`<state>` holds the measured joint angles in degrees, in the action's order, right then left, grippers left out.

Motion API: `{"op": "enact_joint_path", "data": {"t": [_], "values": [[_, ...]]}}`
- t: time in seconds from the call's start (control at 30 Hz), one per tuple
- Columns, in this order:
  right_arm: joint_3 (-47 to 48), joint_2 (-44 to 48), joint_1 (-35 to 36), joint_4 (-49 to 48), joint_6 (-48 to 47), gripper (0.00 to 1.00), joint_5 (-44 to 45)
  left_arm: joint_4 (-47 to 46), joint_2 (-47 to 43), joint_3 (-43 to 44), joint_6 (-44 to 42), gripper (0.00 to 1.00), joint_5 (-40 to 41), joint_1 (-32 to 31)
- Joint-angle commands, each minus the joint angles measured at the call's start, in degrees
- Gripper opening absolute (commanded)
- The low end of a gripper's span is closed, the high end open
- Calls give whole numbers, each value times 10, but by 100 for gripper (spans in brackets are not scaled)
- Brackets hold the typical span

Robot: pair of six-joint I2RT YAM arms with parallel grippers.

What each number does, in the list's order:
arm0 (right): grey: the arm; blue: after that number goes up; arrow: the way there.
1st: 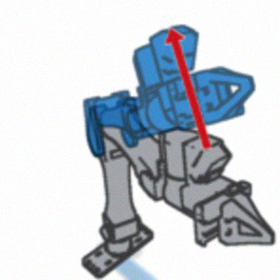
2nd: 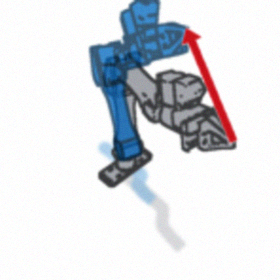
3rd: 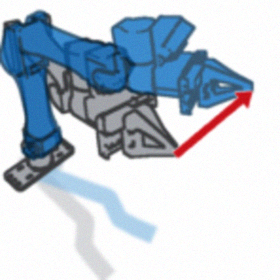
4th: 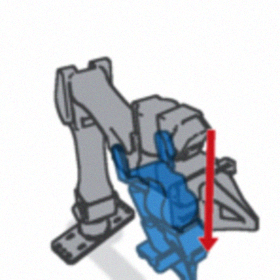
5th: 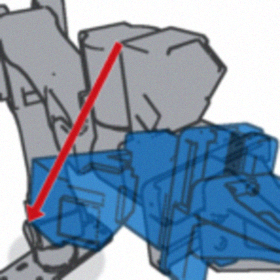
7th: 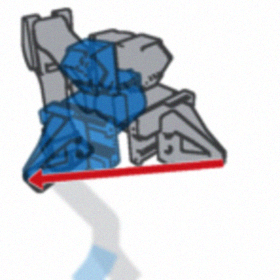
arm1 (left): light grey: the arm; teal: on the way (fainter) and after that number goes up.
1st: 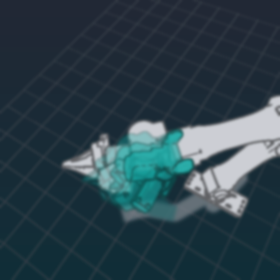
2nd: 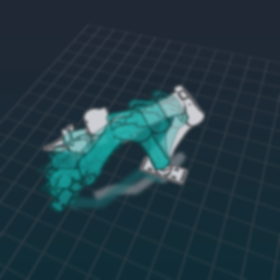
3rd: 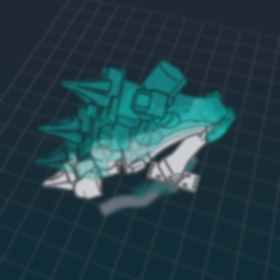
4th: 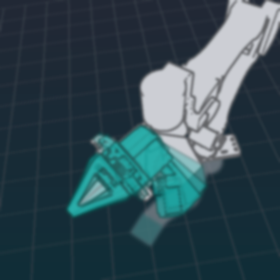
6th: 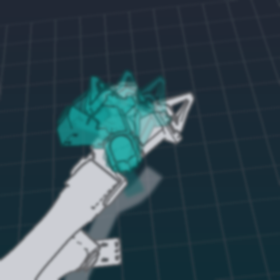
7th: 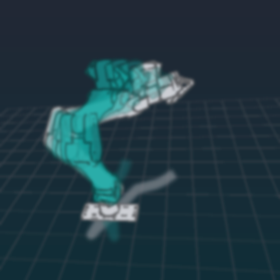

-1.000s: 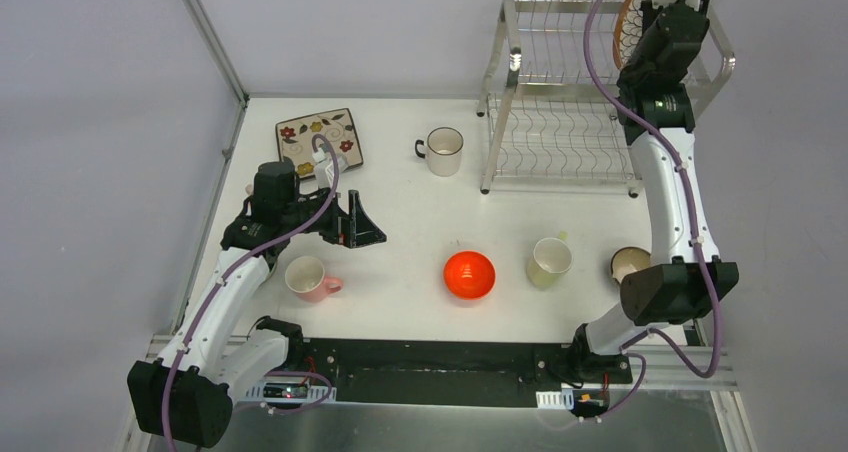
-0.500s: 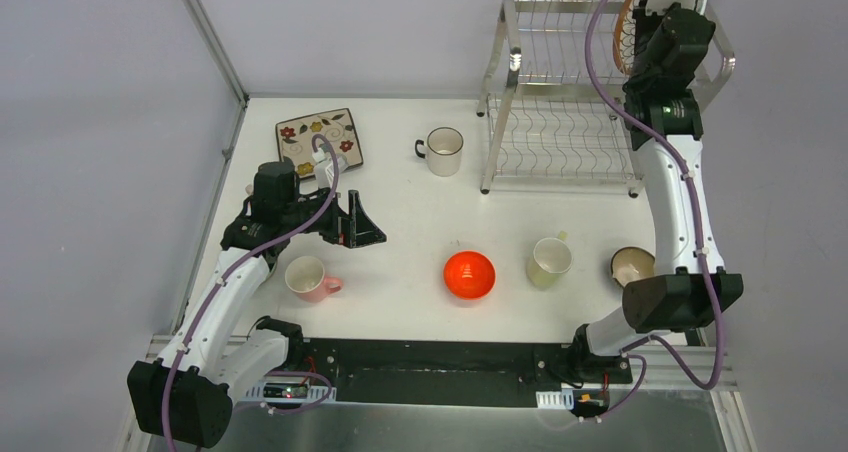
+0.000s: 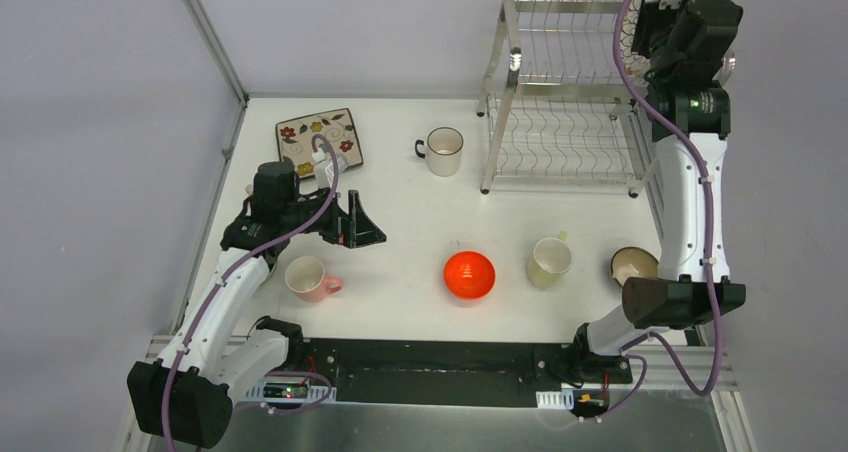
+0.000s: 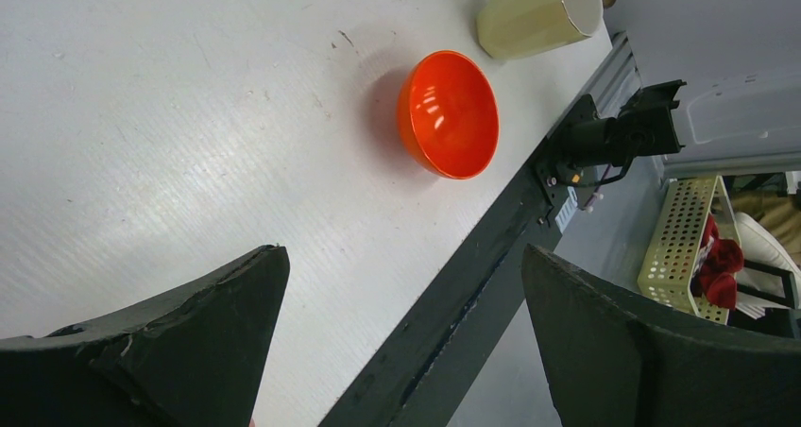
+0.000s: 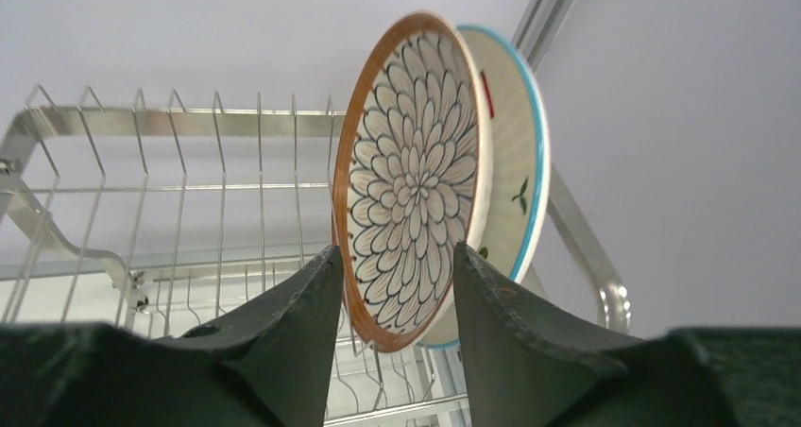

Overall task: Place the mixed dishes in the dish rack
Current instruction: Insert the plate into the dish rack.

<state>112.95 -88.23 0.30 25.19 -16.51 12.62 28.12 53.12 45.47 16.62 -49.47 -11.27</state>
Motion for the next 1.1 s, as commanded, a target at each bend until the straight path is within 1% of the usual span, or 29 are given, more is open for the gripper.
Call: {"op": "enact_joint_path", "data": {"t": [0.0,0.1,0.17,0.37,0.8,0.93,1.07], "values": [[95,-25,-2,69,36,50,0,-12,-15,11,-14,99,5,-3],[142,-53,-2,100,37,52,42,-11,-18,12,-15,99,6,-3],[153,-63,-2,107,36,52,59,-12,-17,12,-16,99,8,-3],[140,-72,-2,78,25,52,79,-12,-18,13,-16,99,5,-3],[157,-117,-18,43,-4,52,124,-9,-16,14,-18,99,8,-3],[156,-126,-21,43,2,49,115,-7,-12,16,-20,99,9,-3],[160,-133,-21,44,6,37,105,-5,-10,18,-22,99,10,-2]]}}
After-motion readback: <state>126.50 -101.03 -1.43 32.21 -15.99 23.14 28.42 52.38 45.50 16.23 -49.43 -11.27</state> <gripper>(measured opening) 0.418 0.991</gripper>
